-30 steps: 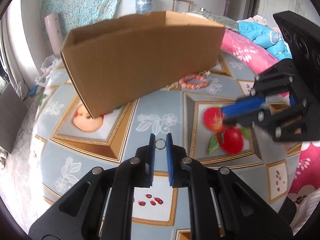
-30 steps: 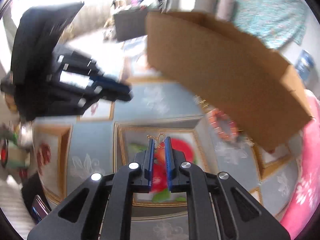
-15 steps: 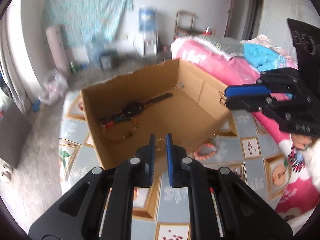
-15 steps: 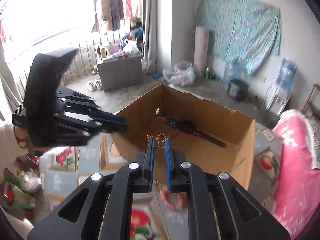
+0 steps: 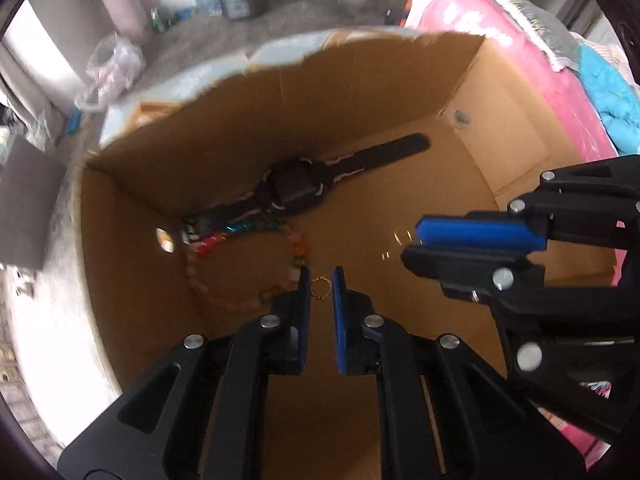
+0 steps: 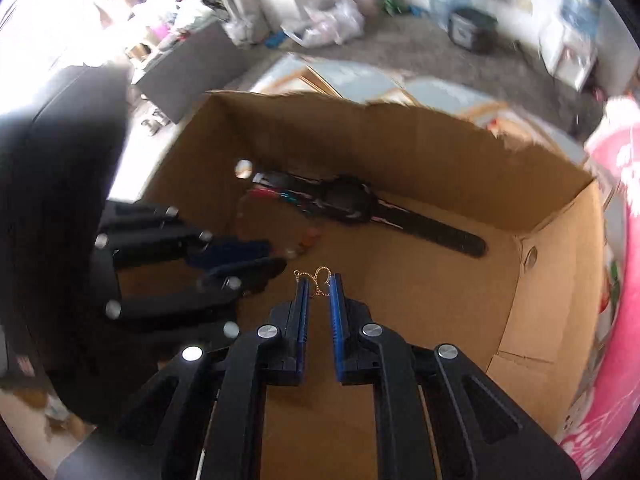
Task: Organize jewelry
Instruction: 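Carry the ring and charm into the box and open both tools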
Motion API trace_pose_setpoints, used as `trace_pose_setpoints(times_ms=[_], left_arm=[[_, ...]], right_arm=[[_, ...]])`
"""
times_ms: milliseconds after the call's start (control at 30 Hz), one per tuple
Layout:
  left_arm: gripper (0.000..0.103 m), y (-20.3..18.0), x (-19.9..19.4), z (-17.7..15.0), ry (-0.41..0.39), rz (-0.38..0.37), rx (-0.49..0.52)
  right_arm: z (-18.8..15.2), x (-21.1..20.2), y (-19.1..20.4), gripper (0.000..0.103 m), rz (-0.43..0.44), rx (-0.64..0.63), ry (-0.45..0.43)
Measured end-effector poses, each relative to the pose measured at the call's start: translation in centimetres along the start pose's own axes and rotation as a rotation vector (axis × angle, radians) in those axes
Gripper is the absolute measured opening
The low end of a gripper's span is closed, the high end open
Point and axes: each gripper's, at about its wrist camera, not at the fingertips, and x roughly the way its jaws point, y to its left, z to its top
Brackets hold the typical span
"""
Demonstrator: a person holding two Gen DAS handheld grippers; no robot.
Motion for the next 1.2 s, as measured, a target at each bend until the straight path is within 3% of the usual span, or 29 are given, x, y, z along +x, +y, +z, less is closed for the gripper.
trace_pose_setpoints(times_ms=[200, 267, 333, 533, 667, 733, 800, 833, 967, 1033, 1067, 1200], left_arm=[[0.01, 0.6, 2.2, 2.1, 0.061, -0.051, -0.069], [0.01, 0.7, 3.1, 2.8, 0.09, -0.079, -0.093], [0.008, 0.8, 4.2, 3.2, 0.115, -0.04, -0.115], [0.007, 0.9, 5.6, 3.0, 0.152, -0.055, -0.144], [0.011, 0.5, 5.1, 3.3, 0.123, -0.004, -0.116], [0.012, 0.3, 4.7, 3.0, 0.122, 0.001, -0.12], [0.019, 0.9, 3.7, 2.0, 0.127, -0.003, -0.117], [0.02, 0.7, 3.1, 1.6, 0.116, 0.012, -0.109], [0.02, -0.8, -1.2, -0.7, 0.01, 0.126, 0.02], [0.02, -2.9, -4.6, -3.6, -0.115, 0.258, 0.15], [0.02, -3.6, -5.7, -4.7, -0.155, 0.269, 0.185], [0.021, -6.1, -9.2, -12.3, -0.283, 0.121, 0.237]], right_arm=[[1.9, 2.8, -3.8, 0.011, 0.105, 0.207, 0.12], [2.5, 4.1, -4.3, 0.011, 0.104, 0.261, 0.145], [3.0, 5.4, -4.4, 0.011, 0.078, 0.288, 0.17], [2.6, 6.7, -4.7, 0.011, 0.085, 0.32, 0.204], [2.8, 7.0, -5.0, 0.012, 0.09, 0.337, 0.198], [2.9, 6.9, -5.0, 0.022, 0.083, 0.337, 0.208], [2.7, 6.5, -4.6, 0.043, 0.054, 0.335, 0.214], [2.7, 6.2, -4.4, 0.043, 0.053, 0.33, 0.208], [1.8, 1.7, -2.0, 0.043, 0.076, 0.261, 0.107], [0.5, -1.7, -1.0, 0.043, 0.125, 0.218, 0.021], [-0.7, -3.9, -0.3, 0.043, 0.149, 0.176, -0.04], [-6.9, -10.8, 1.4, 0.043, 0.087, -0.008, -0.23]])
